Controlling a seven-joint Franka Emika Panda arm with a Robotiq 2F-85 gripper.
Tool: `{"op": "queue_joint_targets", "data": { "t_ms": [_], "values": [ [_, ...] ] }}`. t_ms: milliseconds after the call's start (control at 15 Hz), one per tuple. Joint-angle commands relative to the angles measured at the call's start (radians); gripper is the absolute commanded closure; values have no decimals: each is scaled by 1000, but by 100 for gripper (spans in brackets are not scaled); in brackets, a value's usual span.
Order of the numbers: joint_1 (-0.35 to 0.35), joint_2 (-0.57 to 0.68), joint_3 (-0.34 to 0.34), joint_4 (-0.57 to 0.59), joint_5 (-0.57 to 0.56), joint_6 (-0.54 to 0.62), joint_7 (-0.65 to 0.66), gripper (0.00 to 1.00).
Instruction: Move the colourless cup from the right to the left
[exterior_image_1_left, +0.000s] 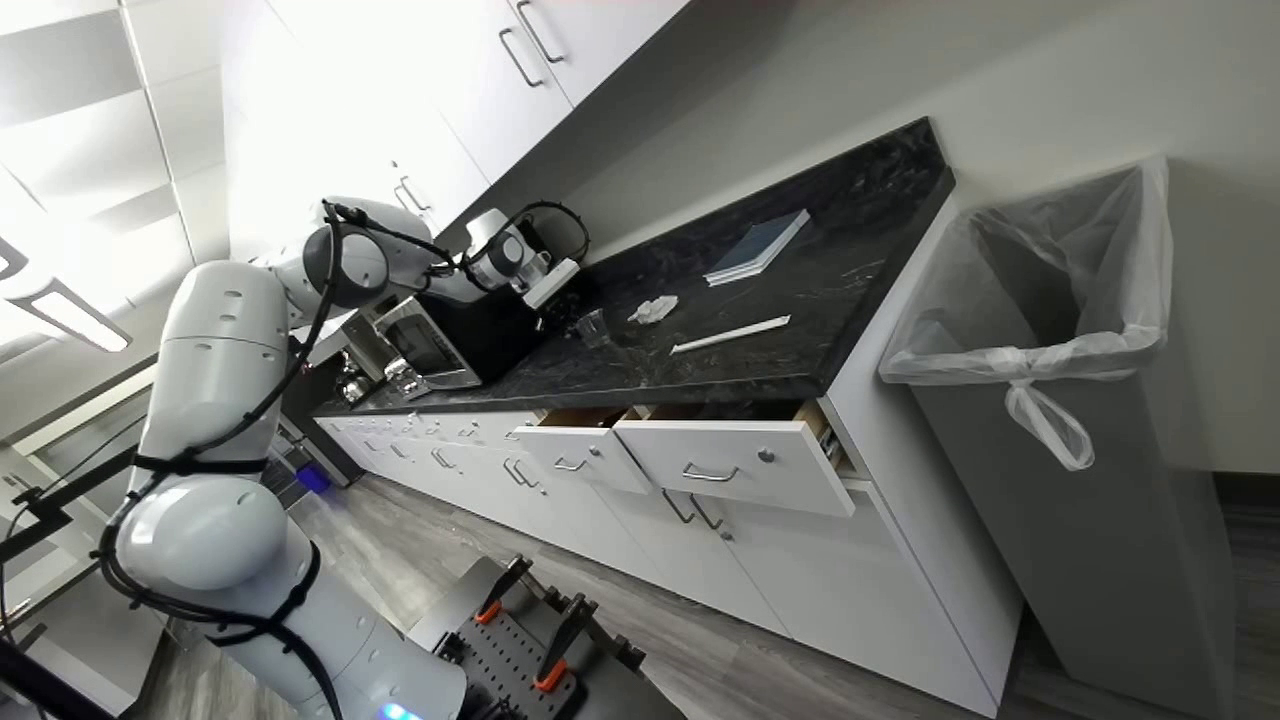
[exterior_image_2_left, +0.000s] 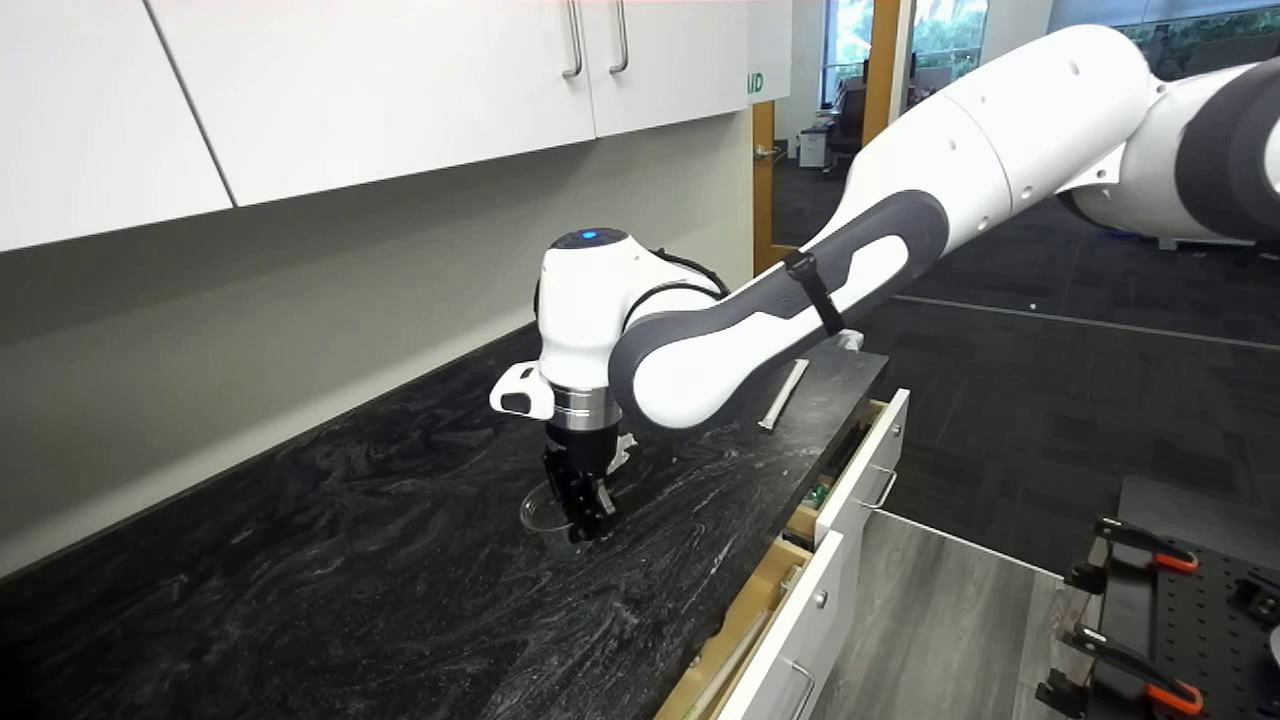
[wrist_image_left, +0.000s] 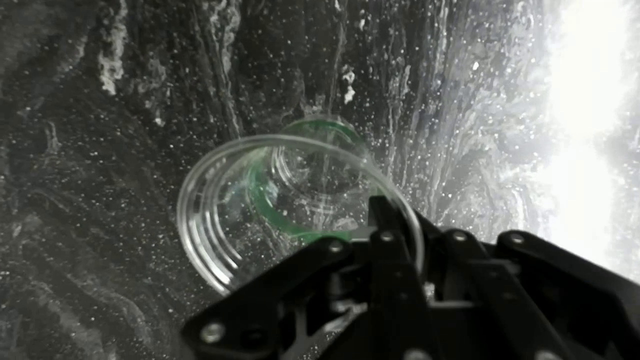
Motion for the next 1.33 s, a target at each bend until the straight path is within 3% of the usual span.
{"op": "queue_joint_targets", "data": {
  "t_ms": [0, 600, 800, 1267],
  "values": [
    [2, 27, 13, 49, 8, -17, -44, 68],
    [70, -94, -5, -10, -37, -32, 15, 3],
    [93, -212, -27, -82, -69, -35, 125, 0],
    [28, -455, -3, -202, 91, -399, 346, 0]
  ]
}}
